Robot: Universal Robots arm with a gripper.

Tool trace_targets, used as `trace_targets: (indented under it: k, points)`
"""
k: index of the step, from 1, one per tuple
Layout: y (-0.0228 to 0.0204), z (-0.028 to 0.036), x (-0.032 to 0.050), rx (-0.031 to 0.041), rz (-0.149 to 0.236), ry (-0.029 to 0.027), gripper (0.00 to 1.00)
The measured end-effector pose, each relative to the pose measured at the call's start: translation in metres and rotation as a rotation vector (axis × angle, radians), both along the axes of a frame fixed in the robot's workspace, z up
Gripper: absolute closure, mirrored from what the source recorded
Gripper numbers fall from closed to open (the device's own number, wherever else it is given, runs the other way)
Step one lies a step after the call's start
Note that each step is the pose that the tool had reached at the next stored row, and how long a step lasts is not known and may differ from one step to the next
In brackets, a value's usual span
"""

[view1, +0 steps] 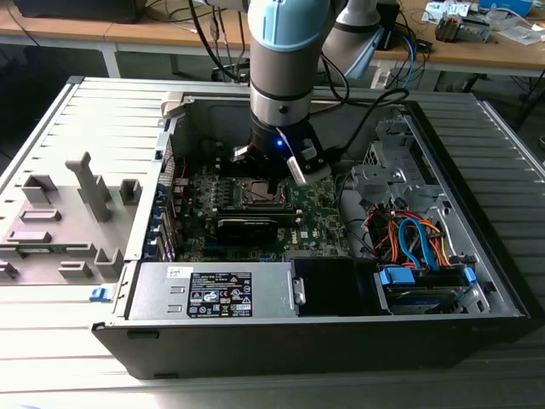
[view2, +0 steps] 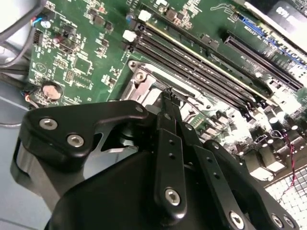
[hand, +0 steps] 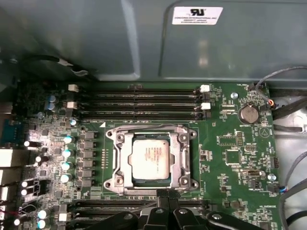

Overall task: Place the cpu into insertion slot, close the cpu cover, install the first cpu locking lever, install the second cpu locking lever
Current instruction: 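Install the second cpu locking lever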

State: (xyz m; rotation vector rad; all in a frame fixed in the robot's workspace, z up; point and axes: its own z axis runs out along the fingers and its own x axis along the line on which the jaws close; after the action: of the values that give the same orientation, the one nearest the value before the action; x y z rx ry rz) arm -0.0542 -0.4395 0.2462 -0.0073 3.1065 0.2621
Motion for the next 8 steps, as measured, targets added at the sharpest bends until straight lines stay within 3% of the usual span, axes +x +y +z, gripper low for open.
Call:
trace_targets:
  k: [2, 8]
  points:
    - [-0.0036, -0.0014, -0.0039, 0.0144, 0.000, 0.0001, 0.89]
    - [-0.0134, -0.0080, -0.0156, 0.0330, 0.000, 0.0000, 0.89]
